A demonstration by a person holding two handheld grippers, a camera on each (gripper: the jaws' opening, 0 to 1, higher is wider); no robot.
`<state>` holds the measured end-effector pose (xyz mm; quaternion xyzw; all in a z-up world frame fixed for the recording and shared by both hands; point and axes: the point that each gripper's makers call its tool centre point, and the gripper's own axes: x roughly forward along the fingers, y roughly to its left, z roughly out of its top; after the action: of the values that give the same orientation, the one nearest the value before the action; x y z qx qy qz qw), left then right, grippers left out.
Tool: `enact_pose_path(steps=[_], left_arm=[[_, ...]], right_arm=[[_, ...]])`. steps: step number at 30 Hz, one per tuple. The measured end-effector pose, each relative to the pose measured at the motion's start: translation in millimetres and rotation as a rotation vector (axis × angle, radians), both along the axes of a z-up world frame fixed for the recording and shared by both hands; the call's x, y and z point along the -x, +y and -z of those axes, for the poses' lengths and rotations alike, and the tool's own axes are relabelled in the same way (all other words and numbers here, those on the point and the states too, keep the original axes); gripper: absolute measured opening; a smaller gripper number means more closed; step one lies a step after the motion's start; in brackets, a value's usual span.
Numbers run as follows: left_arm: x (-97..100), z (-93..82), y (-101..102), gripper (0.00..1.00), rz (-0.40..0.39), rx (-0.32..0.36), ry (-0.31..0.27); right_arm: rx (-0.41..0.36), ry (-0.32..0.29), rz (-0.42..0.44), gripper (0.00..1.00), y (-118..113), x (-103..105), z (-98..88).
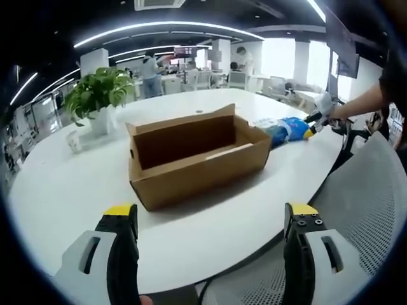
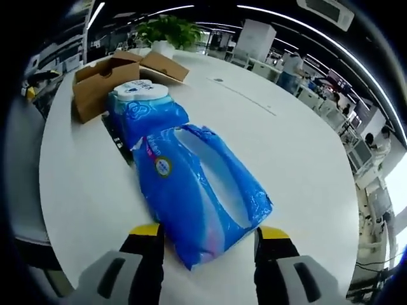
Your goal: Operate the shoe box by opening the lid, removing the specified soft item, and placing it in the target area until the item is outside and the box remains undamaged.
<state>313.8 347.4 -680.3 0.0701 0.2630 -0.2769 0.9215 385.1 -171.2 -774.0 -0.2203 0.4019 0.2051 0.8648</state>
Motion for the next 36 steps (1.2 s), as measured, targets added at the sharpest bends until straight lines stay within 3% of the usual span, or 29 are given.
enact_pose_path(steps=[10,15,36], left_arm=[[1.6,2.9,-2,0.94,0.011,-0.018,0.014],[2.0,3.7,-1,0.94,0.010,-0.024,0.018],[1.5,2.6,2,0.94,-0.001,-0.021,0.011]], right_arm=[[0.008,0.017,-0.065,0.53,-3,-7,0.4],[0.022,0.014,-0.066,0.48,-6,-12,-0.9],[0.016,0.019,-0.074,0.49,0,-16,0.1]])
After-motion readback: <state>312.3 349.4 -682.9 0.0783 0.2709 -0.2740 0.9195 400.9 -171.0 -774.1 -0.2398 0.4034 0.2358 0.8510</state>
